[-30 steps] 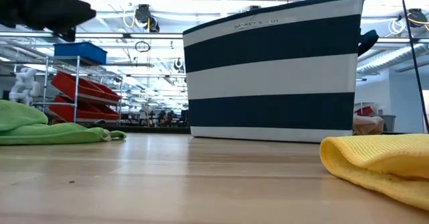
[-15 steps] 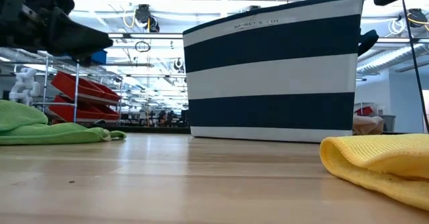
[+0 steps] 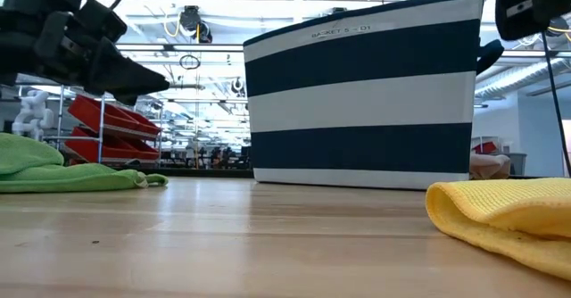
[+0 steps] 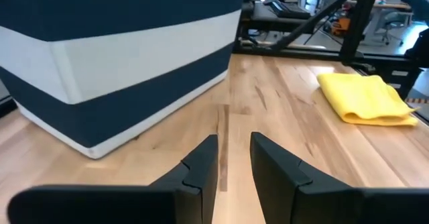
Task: Fold towel
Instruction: Fold the yellow towel
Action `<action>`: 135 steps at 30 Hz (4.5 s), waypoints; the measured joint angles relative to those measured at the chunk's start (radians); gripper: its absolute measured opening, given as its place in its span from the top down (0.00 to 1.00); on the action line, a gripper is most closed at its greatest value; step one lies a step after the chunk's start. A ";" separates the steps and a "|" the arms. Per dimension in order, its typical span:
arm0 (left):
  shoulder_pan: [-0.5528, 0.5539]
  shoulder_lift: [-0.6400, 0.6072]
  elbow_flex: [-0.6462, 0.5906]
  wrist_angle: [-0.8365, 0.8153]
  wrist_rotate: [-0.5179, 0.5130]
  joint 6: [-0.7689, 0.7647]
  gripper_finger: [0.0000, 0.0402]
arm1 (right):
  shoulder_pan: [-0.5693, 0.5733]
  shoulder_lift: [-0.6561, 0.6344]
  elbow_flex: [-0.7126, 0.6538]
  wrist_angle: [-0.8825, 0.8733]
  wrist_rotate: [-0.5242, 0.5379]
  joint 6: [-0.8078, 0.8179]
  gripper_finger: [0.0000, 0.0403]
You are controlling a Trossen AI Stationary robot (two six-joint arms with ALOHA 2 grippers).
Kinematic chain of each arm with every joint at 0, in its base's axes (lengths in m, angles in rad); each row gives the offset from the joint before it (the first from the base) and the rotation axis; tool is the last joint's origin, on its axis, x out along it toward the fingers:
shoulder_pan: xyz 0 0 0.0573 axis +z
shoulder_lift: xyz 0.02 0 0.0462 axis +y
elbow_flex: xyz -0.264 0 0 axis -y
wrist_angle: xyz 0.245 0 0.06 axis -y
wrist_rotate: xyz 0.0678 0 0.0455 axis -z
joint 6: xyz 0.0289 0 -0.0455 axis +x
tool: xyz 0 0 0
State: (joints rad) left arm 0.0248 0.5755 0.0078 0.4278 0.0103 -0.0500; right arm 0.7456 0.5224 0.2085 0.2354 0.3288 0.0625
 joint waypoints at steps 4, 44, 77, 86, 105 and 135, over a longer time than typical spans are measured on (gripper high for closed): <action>0.019 0.039 0.000 0.052 0.006 0.003 0.77 | 0.000 0.132 0.000 0.070 -0.065 0.028 0.60; 0.083 0.047 0.000 -0.152 0.030 -0.232 0.77 | -0.001 0.837 0.001 0.481 -0.309 0.169 0.63; -0.020 0.047 0.008 -0.026 0.030 -0.202 0.77 | -0.238 1.270 0.306 0.400 -0.337 0.027 0.72; -0.020 0.047 0.008 -0.022 0.031 -0.172 0.77 | -0.445 1.278 0.506 0.167 -0.195 -0.077 0.74; -0.017 0.045 0.009 0.013 0.064 -0.073 0.77 | -0.473 1.319 0.617 0.127 -0.511 -0.005 0.75; -0.006 0.047 0.107 -0.105 -0.044 0.069 0.77 | -0.535 1.354 0.810 0.104 0.035 -0.266 0.75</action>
State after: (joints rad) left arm 0.0190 0.6220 0.1150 0.3223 -0.0341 0.0191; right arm 0.2103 1.8766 1.0185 0.3394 0.3643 -0.2035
